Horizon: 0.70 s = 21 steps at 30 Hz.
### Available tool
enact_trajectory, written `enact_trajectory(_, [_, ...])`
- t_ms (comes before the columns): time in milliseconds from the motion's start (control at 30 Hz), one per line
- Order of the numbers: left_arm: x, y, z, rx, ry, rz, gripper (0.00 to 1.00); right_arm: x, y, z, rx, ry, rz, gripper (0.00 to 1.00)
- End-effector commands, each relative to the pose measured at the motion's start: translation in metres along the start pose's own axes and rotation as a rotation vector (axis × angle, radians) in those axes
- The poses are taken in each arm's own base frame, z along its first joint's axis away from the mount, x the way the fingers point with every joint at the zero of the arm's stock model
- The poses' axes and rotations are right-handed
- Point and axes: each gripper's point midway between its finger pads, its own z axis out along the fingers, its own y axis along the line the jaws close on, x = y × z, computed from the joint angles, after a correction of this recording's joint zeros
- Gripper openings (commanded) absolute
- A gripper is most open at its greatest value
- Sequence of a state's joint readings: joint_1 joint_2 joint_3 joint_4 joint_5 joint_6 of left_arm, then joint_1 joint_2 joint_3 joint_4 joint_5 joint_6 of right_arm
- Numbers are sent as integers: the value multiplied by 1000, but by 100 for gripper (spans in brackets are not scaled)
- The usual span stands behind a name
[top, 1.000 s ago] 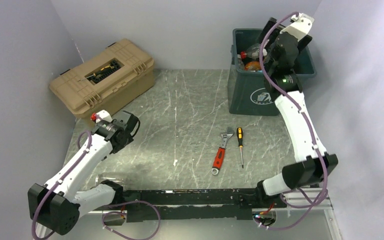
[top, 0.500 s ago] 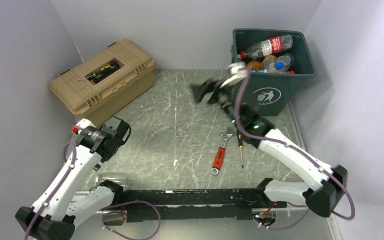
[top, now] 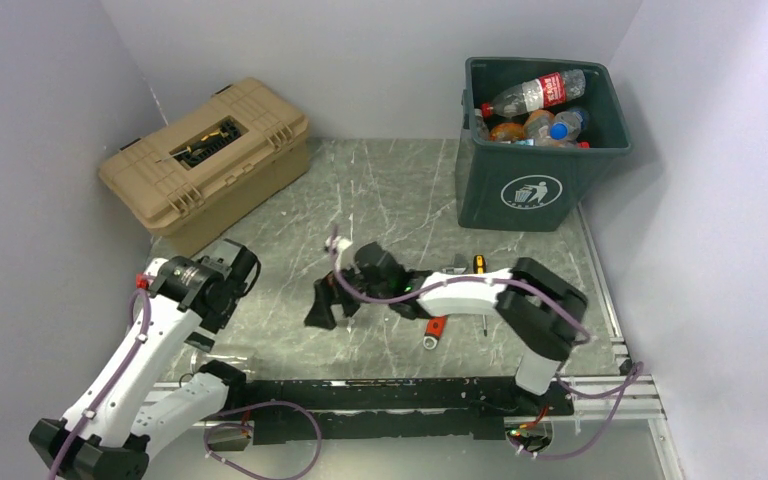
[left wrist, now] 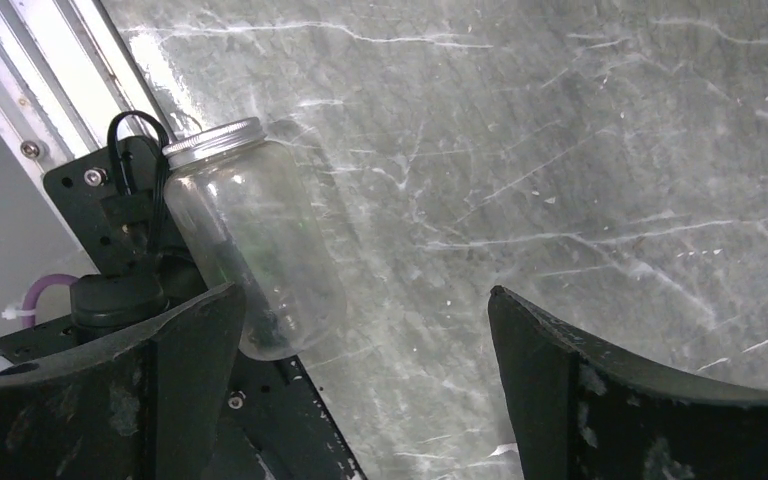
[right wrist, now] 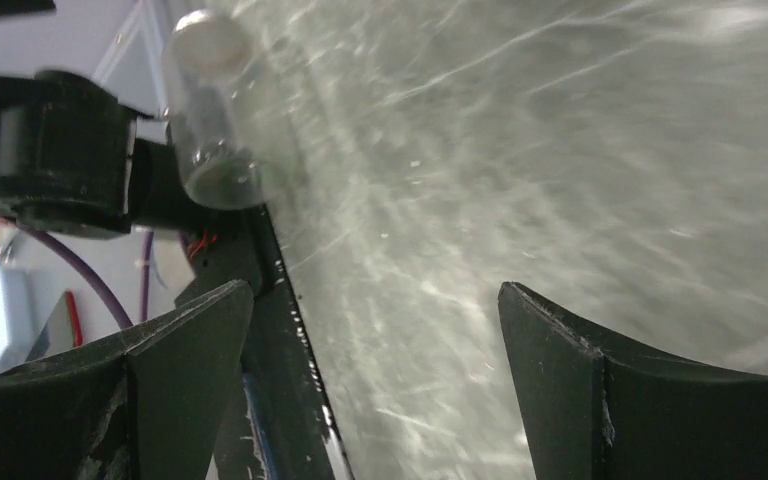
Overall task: Put the plastic bottles in the bin
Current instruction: Pick up the plastic bottle from the corner of the board.
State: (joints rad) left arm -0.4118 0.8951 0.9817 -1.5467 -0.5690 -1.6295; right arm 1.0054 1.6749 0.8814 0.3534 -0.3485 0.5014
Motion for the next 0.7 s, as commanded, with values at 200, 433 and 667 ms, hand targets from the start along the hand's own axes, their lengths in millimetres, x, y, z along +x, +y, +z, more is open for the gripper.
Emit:
enact_trajectory(200, [-31, 27, 13, -130, -158, 53, 92, 13, 74, 86, -314, -5, -157, 99])
enact_trajectory(433, [-45, 7, 2, 11, -175, 176, 85, 12, 81, 112, -327, -136, -196, 100])
enact_trajectory(667, [-64, 1, -22, 78, -211, 254, 90, 6, 105, 123, -354, -205, -287, 100])
